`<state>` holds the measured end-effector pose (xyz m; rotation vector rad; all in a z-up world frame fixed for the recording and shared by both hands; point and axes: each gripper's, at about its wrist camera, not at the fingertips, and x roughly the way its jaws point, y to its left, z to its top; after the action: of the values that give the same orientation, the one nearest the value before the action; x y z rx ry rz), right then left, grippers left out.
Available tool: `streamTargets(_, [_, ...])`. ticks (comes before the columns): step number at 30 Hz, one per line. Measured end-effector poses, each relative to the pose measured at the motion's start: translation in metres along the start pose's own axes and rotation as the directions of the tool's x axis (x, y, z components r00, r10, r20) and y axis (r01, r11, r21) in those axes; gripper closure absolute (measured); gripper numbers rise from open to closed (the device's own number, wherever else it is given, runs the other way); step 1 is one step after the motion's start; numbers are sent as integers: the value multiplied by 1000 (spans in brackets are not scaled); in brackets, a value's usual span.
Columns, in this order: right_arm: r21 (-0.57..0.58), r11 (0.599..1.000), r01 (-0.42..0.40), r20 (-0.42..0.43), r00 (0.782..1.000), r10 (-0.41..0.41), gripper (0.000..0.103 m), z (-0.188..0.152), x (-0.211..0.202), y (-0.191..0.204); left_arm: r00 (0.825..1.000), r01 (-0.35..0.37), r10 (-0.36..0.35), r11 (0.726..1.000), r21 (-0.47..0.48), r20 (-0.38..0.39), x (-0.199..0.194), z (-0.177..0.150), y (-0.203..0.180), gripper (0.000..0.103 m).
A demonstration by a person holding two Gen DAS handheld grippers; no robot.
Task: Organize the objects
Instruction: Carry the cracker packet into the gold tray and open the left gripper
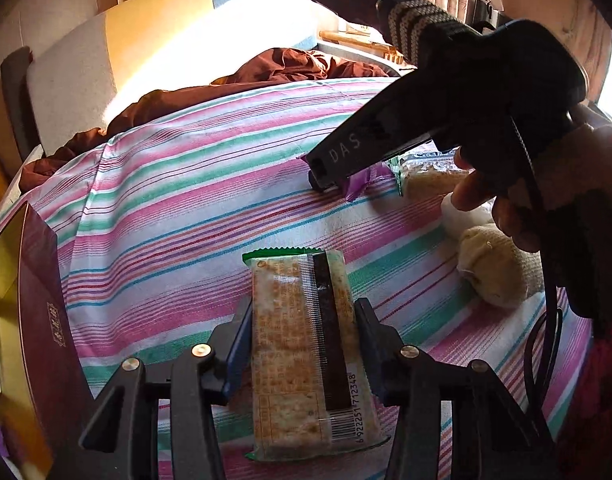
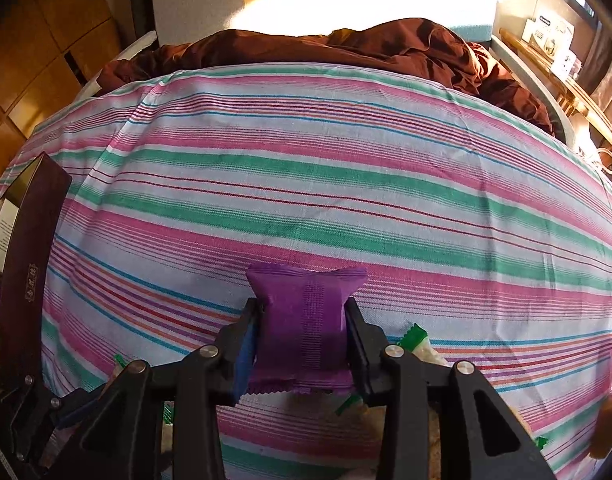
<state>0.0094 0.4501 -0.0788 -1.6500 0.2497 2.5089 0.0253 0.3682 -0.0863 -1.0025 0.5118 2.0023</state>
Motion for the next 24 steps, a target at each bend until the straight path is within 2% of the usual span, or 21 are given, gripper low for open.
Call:
streamTargets(14, [-34,999,25,13,1000,-24,63,3,2,11,1000,-9,9,1000,-4,-6,-2,-1,0,54])
streamTargets(16, [-41,999,29,16,999,-28,63,2,0,13,1000,-3,2,1000,-22,-11,-11,-1,-1,55])
streamTargets(21, [-47,998,35,25,999,-34,63,2,-1,15,998,15,-13,1000,-18,65,-55,-1,-3,54])
streamTargets(24, [-52,998,41,31,999,-40,63,5,2,12,995,-23,26,999,-35,93,-79,1,7,54])
